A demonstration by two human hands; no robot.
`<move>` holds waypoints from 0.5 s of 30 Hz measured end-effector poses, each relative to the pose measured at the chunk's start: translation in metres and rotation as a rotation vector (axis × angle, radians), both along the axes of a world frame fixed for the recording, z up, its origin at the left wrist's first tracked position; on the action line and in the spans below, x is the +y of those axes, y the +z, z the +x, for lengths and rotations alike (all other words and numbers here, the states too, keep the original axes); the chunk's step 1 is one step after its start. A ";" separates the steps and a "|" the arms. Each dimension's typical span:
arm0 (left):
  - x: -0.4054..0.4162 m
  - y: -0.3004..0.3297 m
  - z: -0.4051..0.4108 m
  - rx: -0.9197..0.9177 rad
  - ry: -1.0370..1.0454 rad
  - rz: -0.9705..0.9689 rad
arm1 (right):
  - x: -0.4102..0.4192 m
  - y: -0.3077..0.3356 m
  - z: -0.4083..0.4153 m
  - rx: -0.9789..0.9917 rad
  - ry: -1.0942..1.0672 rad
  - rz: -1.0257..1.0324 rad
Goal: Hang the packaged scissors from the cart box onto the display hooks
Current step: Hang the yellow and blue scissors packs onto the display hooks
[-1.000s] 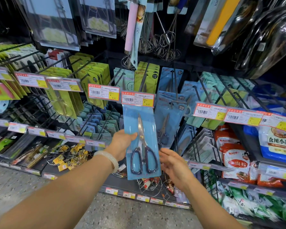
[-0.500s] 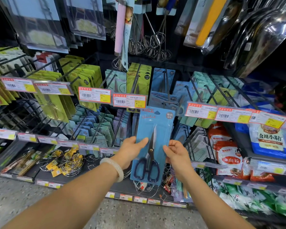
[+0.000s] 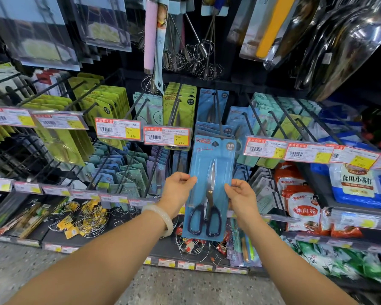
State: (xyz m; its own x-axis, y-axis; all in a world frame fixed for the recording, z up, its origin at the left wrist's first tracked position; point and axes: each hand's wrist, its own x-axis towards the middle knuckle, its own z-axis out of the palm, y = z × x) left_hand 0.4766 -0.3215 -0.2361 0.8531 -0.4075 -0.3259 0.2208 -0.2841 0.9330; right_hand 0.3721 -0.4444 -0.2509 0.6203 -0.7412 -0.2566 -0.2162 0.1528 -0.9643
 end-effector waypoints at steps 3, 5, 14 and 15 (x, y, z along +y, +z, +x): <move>-0.006 -0.002 0.005 -0.038 0.002 0.049 | -0.004 -0.001 0.008 0.072 0.004 -0.040; -0.012 -0.002 0.009 -0.071 -0.007 0.093 | -0.006 0.000 0.015 0.093 0.008 -0.068; -0.031 -0.013 0.009 -0.060 -0.170 0.445 | -0.019 -0.002 0.024 0.487 0.056 -0.346; -0.032 -0.018 0.002 -0.102 -0.278 0.526 | -0.019 -0.007 0.018 0.525 0.076 -0.371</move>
State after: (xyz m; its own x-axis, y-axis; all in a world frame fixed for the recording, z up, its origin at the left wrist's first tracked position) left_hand 0.4787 -0.3536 -0.2537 0.7752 -0.4257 -0.4667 -0.0110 -0.7478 0.6639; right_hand 0.3901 -0.4630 -0.2576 0.5362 -0.7978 -0.2758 -0.6708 -0.2044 -0.7129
